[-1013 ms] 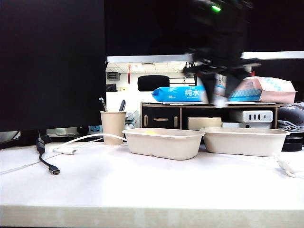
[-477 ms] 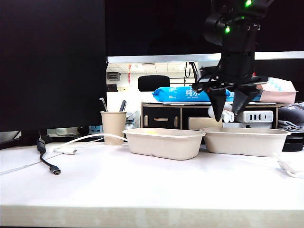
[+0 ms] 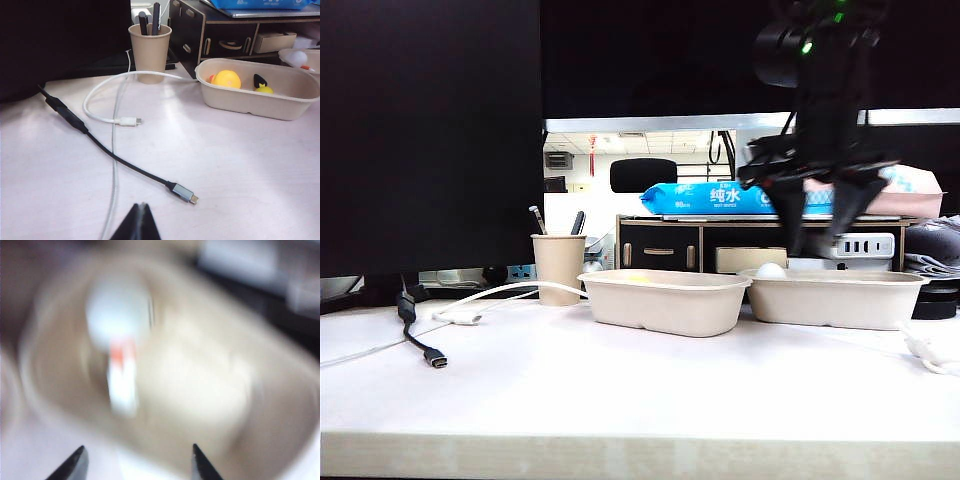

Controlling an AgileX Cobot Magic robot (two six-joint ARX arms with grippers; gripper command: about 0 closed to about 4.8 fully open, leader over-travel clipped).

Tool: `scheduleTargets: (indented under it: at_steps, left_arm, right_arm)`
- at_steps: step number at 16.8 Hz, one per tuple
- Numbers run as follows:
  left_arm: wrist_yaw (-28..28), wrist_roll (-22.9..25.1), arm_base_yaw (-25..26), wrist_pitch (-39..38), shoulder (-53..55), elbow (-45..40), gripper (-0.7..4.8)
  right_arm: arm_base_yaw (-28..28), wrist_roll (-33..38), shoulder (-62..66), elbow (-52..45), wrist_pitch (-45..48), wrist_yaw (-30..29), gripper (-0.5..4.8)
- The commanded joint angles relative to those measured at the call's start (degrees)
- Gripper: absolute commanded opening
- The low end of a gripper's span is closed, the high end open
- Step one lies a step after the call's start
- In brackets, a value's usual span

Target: Put the dolls with similar colors into the same paper box, while dolls with different colors go into separate paper boxes.

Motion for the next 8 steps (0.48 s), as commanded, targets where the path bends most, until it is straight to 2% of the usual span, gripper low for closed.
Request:
scheduleTargets:
  at_steps: [1,4,8]
  left_arm:
    - [0.04,0.07,0.07,0.48,0.02,0.04,-0.05]
    - [0.04,0.07,0.07,0.48,0.02,0.04,-0.05]
    - [0.04,0.07,0.07,0.48,0.00,0.04,-0.05]
  right_arm:
    - [0.24,-3.32,-2.62,0.17,-10.67,0.09,2.62]
    - [0.09,-4.57,-4.02,-0.09,-20.94,0.04,2.62]
    - [0.20,-5.03,-4.00,-3.48,-19.89,-0.68,2.62]
